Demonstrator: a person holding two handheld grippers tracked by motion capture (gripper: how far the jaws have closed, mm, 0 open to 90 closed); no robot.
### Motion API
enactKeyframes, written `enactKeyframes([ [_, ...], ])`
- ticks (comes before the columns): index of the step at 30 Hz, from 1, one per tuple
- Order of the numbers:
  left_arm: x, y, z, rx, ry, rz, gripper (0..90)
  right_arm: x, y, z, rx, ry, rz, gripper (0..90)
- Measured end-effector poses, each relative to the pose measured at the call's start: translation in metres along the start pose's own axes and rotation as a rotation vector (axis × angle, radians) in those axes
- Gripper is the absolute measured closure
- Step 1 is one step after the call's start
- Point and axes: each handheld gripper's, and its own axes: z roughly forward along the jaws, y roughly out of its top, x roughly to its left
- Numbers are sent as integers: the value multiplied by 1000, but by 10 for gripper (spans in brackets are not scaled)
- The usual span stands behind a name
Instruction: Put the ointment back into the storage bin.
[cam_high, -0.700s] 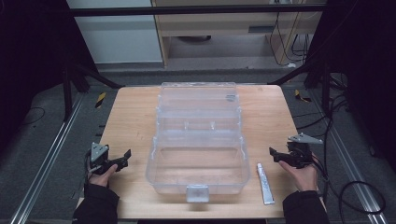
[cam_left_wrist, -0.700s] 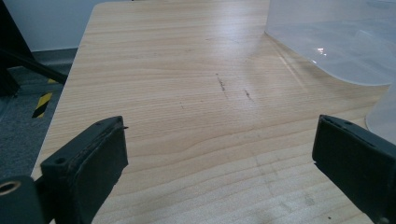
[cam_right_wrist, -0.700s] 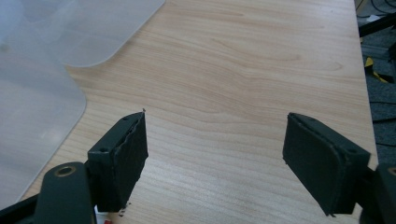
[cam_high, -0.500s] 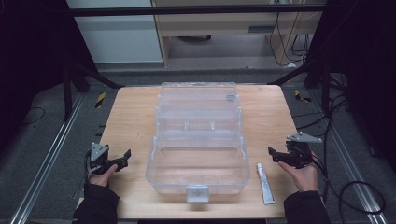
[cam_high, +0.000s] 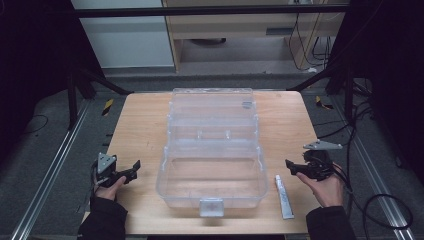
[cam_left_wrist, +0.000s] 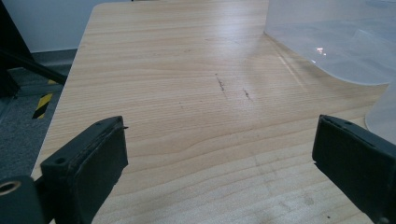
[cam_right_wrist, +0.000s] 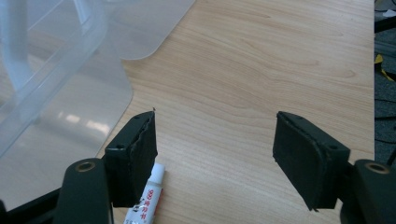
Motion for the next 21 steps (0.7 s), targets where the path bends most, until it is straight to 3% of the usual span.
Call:
enactKeyframes([
  [9,0,0,0,1,-2,0,27,8,7,-9,79,32,20,329],
  [18,0,0,0,2,-3,-2,27,20,12,-6,165,58,-15,349],
  [21,0,0,0,2,-4,-3,27,22,12,-4,189,64,-7,356],
])
